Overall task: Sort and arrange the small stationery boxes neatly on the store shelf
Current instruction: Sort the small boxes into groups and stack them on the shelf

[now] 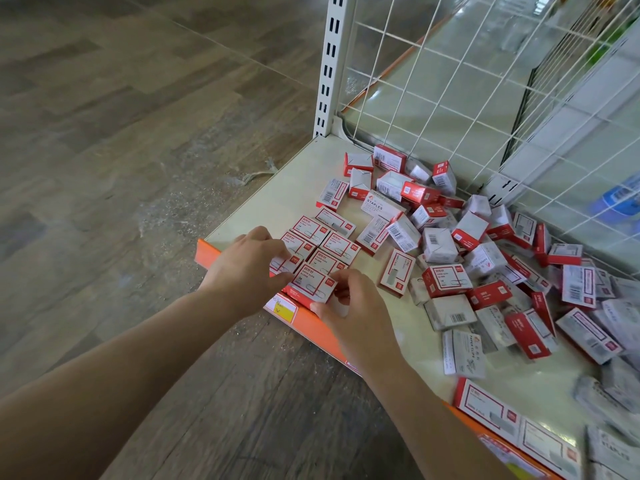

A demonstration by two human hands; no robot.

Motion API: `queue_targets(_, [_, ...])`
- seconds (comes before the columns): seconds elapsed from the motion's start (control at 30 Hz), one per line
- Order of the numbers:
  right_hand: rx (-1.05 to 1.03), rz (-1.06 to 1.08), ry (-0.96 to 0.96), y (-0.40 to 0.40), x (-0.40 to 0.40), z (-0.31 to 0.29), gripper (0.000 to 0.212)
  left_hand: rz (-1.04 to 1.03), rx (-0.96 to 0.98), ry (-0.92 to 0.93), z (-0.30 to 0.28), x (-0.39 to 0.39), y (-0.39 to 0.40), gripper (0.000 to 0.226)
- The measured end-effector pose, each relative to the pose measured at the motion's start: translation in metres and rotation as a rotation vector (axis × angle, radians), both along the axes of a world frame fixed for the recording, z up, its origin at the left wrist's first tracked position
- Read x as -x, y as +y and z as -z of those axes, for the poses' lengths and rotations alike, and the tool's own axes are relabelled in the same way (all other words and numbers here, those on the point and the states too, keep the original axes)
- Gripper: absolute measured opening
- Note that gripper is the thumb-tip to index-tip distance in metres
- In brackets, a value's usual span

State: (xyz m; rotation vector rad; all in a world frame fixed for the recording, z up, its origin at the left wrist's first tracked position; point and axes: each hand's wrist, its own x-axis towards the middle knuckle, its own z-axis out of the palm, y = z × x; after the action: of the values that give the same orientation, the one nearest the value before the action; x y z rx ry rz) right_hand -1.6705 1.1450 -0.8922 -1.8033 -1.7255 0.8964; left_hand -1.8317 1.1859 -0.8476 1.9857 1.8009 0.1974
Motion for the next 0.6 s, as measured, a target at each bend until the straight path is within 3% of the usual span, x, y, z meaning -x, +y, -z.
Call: queue_targets(0.6, [0.003,0.046,0.039,-0.0008,0.0020,-0.0008,0.040,-0.046,0.011,-0.032,-0.0005,-0.0028,0.0005,0.029])
